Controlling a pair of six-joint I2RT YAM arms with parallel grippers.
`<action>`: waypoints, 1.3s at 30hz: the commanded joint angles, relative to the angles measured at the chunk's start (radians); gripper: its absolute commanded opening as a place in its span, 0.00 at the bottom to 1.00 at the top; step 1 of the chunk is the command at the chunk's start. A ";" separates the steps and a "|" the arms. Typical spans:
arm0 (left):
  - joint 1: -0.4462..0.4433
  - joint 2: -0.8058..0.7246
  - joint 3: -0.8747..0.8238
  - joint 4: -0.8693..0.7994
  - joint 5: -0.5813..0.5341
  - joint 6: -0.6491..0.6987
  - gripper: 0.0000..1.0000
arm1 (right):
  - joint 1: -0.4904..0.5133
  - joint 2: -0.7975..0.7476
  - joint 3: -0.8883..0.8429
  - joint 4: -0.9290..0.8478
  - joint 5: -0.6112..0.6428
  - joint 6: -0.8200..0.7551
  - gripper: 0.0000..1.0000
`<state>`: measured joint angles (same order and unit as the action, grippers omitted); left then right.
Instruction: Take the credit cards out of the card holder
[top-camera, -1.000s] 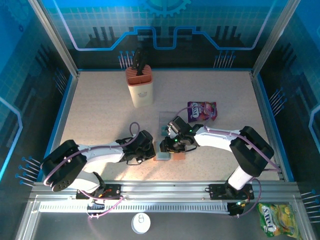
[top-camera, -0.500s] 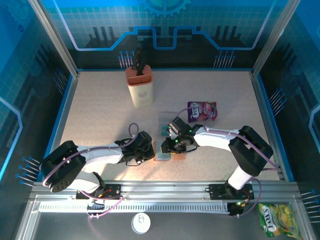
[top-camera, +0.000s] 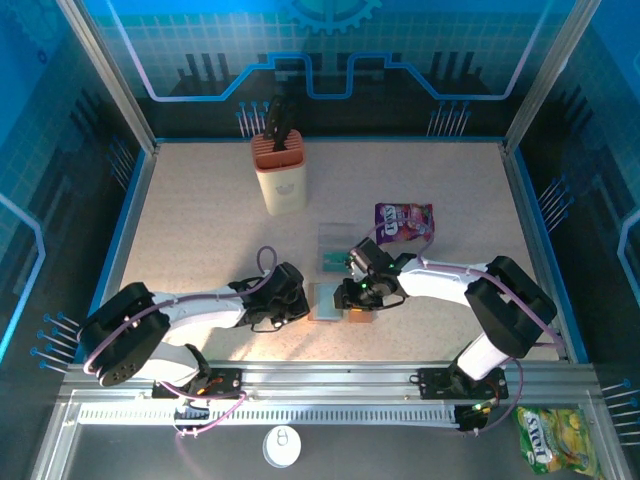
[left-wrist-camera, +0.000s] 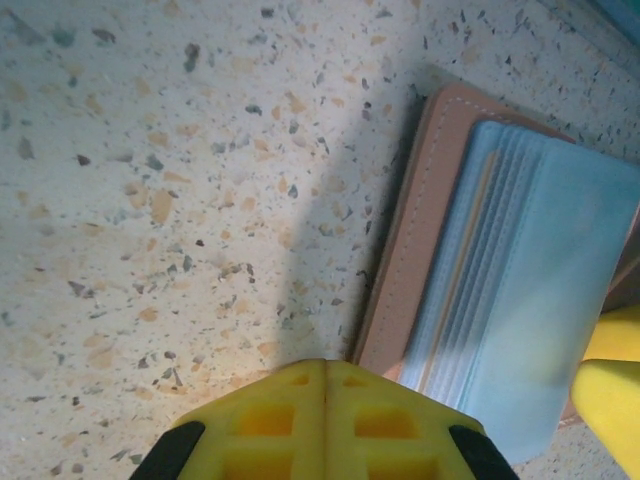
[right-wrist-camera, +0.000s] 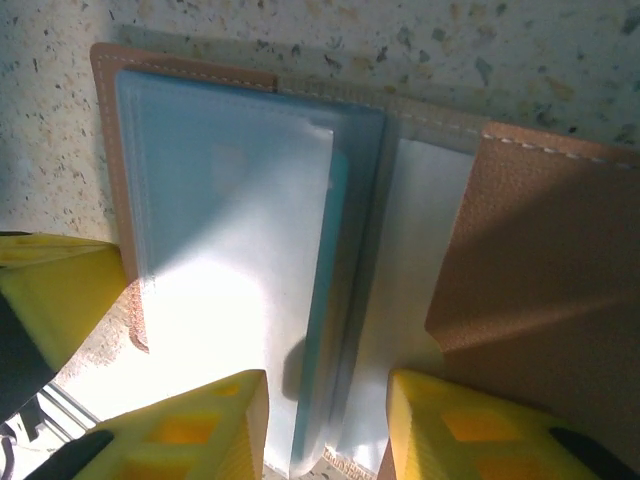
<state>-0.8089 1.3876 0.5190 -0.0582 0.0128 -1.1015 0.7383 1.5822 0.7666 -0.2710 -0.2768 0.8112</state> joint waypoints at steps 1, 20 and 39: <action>-0.007 -0.039 0.015 -0.038 0.000 -0.006 0.00 | -0.007 -0.012 -0.007 -0.005 -0.009 -0.014 0.35; -0.006 0.069 0.102 -0.038 -0.010 0.044 0.00 | -0.010 -0.057 0.028 -0.094 0.044 -0.053 0.28; -0.007 0.058 0.045 -0.105 -0.049 0.039 0.00 | -0.010 0.002 -0.015 0.175 -0.133 0.061 0.26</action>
<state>-0.8089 1.4555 0.5861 -0.0814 0.0013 -1.0740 0.7383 1.5600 0.7650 -0.1505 -0.3653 0.8421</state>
